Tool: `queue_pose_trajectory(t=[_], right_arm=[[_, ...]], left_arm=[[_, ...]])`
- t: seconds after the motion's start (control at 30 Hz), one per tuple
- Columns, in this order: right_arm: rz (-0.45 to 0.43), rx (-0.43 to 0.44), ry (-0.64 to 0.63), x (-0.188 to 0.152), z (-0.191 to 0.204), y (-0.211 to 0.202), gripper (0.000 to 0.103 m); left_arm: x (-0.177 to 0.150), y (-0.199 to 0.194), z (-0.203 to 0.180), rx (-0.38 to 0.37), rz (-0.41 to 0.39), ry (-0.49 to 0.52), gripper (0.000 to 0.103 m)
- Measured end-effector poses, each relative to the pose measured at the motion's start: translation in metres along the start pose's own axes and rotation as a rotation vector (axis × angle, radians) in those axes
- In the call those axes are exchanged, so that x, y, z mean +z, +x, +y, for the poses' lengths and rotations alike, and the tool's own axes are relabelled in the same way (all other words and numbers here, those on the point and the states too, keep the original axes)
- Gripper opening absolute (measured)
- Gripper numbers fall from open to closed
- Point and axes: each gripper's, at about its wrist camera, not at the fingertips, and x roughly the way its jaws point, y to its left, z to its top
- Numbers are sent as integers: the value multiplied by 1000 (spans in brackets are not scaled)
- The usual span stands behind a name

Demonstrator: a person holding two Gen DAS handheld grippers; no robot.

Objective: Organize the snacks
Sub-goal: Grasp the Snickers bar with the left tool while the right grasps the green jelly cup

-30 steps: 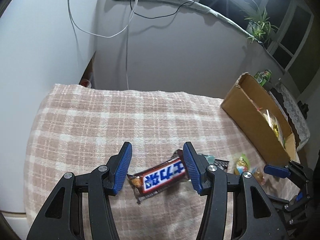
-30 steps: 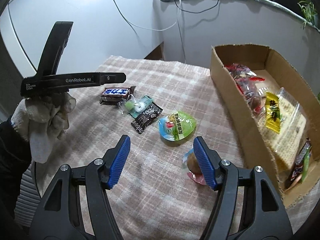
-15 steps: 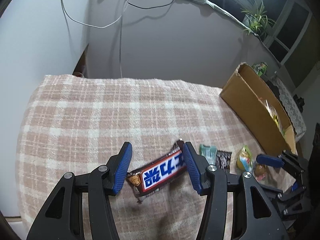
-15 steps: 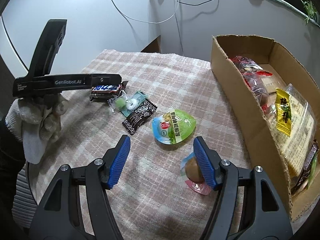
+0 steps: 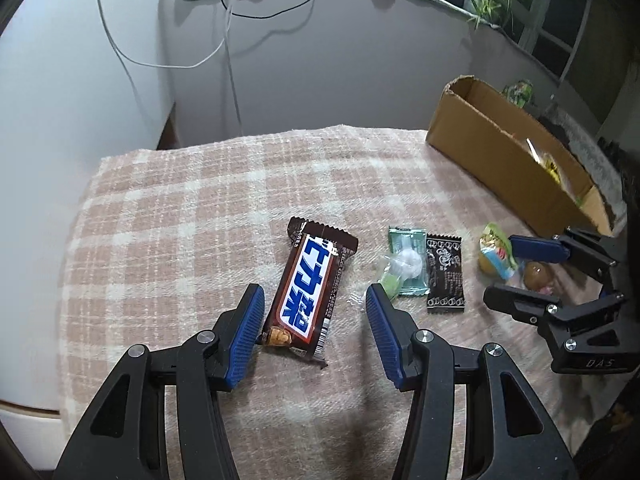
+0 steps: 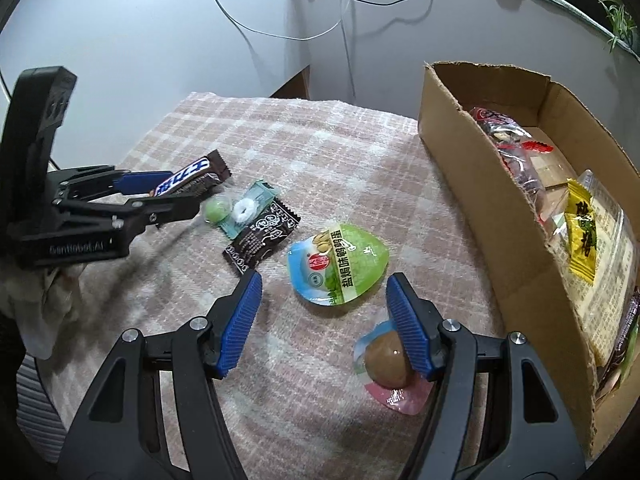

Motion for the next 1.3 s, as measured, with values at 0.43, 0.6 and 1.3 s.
queue_pose_trajectory(t=[0.43, 0.6, 1.3], right_arm=[[-10, -44, -32, 7, 8, 8, 49], [-11, -40, -38, 6, 9, 7, 48], [-109, 31, -21, -18, 11, -54, 47]], left_arm=[[1, 7, 1, 43, -23, -29, 28], [-4, 4, 2, 47, -38, -56, 26], [-43, -70, -46, 53, -260, -173, 26]])
